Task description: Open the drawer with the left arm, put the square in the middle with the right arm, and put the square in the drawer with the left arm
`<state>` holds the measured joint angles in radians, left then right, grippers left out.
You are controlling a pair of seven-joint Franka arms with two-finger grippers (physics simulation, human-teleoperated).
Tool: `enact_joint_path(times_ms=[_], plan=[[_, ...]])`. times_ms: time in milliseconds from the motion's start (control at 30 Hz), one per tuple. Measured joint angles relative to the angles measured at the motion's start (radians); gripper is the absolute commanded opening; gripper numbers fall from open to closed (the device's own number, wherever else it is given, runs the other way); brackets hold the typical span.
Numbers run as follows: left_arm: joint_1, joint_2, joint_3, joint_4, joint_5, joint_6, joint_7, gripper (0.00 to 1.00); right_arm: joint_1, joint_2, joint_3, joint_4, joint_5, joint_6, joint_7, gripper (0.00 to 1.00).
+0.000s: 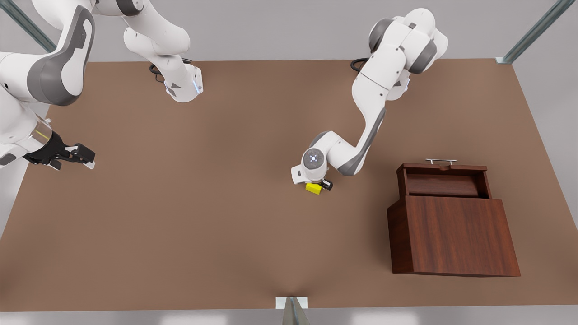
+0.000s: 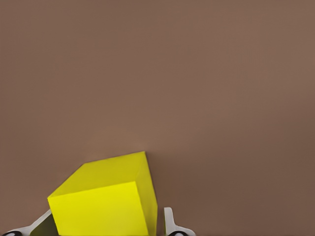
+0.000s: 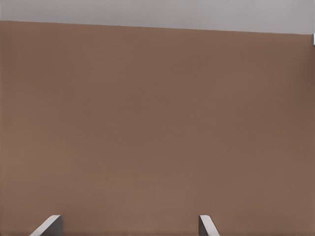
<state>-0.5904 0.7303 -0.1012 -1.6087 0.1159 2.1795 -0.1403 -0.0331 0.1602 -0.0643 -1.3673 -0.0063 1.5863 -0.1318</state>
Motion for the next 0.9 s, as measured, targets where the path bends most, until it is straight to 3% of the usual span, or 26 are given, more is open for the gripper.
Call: enact_joint_path(times_ms=[167, 267, 500, 900], plan=[[-0.008, 0.017, 0.000, -0.001, 0.001, 0.011, -0.028, 0.99, 0.001, 0.000, 0.000, 0.000, 0.000, 0.002, 0.000, 1.00], [-0.009, 0.023, 0.000, 0.000, 0.002, 0.016, -0.042, 0.87, 0.002, 0.000, 0.000, 0.000, 0.000, 0.002, -0.001, 1.00], [-0.009, 0.025, 0.000, 0.001, 0.002, 0.022, -0.066, 0.73, 0.004, 0.000, 0.000, 0.000, 0.000, 0.003, -0.001, 1.00], [-0.008, 0.011, 0.000, 0.008, 0.005, 0.017, -0.091, 0.72, 0.004, 0.001, 0.000, 0.000, 0.000, 0.003, -0.001, 1.00]])
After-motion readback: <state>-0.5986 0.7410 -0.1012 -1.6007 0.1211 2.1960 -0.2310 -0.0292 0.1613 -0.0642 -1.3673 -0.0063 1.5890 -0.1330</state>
